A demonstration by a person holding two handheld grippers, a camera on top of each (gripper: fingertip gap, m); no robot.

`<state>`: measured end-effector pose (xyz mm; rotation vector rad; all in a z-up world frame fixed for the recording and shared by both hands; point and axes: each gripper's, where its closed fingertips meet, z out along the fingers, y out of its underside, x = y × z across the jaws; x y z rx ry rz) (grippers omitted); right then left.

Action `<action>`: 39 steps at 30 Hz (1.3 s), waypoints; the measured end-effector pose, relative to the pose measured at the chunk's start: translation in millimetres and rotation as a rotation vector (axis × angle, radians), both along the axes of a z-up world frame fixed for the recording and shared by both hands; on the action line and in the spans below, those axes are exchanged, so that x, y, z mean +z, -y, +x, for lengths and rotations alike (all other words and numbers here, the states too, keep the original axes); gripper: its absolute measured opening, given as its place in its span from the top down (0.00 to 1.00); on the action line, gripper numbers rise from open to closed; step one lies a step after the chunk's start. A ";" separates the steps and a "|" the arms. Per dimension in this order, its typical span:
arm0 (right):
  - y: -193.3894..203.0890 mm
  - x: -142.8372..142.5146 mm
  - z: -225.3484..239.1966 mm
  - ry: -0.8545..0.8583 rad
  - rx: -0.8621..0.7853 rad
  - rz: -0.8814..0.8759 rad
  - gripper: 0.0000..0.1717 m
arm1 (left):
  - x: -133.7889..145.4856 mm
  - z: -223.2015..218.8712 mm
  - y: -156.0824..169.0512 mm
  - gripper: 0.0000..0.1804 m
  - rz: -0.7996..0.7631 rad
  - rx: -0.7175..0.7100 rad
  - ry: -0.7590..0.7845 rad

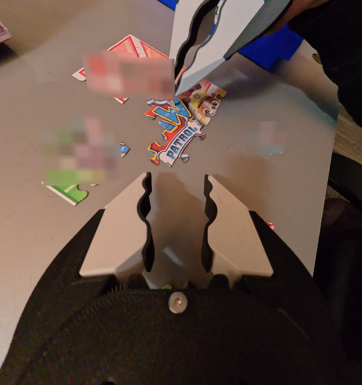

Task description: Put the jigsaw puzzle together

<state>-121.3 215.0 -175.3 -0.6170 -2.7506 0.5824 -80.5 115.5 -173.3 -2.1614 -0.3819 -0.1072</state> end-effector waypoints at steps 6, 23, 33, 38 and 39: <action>-8.8 23.6 -5.2 -0.172 -0.225 -0.132 1.00 | -3.1 0.8 -1.2 0.73 -0.037 -0.006 -0.034; -28.3 -5.3 -18.6 -0.270 -0.532 -0.254 1.00 | -20.9 -8.5 -55.9 0.67 -0.209 -0.134 -0.101; -17.8 -12.6 -12.7 -0.250 -0.476 -0.272 1.00 | -21.2 -4.9 -53.9 0.71 -0.202 -0.137 -0.140; -14.6 -10.8 -11.1 -0.228 -0.466 -0.335 1.00 | -21.3 -4.3 -52.3 0.73 -0.204 -0.135 -0.145; -13.5 -10.2 -10.5 -0.217 -0.466 -0.357 1.00 | -21.4 -4.1 -52.0 0.73 -0.203 -0.135 -0.148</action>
